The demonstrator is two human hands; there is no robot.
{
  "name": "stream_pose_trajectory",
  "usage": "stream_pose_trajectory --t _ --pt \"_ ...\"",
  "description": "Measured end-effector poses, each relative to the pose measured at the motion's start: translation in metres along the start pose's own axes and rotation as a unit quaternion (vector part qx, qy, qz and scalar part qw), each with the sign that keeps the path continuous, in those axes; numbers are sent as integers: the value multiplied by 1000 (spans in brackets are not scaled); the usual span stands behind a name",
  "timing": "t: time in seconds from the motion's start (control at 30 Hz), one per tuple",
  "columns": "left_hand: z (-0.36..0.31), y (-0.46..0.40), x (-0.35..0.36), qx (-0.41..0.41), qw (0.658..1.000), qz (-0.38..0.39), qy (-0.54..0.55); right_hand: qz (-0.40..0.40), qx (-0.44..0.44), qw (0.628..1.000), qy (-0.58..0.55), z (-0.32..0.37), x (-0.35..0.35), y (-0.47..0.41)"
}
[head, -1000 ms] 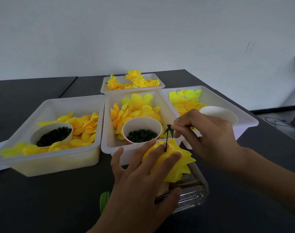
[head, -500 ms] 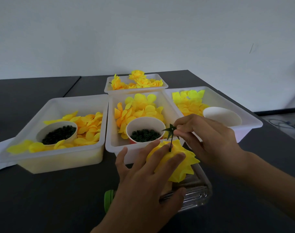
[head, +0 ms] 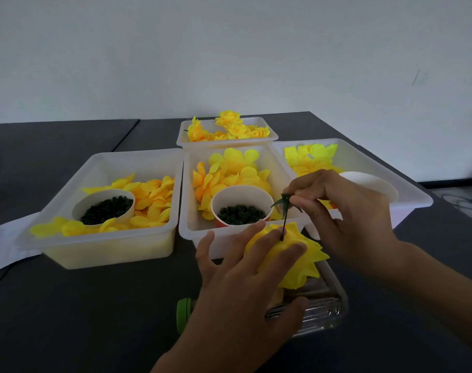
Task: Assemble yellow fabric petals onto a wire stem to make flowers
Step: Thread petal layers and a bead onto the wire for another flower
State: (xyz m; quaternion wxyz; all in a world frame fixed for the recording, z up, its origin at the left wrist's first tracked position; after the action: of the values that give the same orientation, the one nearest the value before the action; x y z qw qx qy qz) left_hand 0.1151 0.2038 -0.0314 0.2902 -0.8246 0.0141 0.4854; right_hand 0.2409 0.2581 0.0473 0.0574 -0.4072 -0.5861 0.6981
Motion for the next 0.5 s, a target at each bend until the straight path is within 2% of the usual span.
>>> stream_pose_trajectory --t 0.5 --pt "-1 0 0 4 1000 -10 6 11 -6 1000 -11 2 0 12"
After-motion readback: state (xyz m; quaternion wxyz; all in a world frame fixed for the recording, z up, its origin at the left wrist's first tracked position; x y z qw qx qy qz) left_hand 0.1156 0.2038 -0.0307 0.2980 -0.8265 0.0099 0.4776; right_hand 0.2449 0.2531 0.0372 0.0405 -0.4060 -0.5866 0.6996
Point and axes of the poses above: each hand's wrist, its own y-axis away from the middle knuckle, its own x-axis out of the palm, z = x × y, the point moved 6 cm from there along -y, towards the middle knuckle, and after that the axes turned 14 degrees about y, right-handed, at the moved point
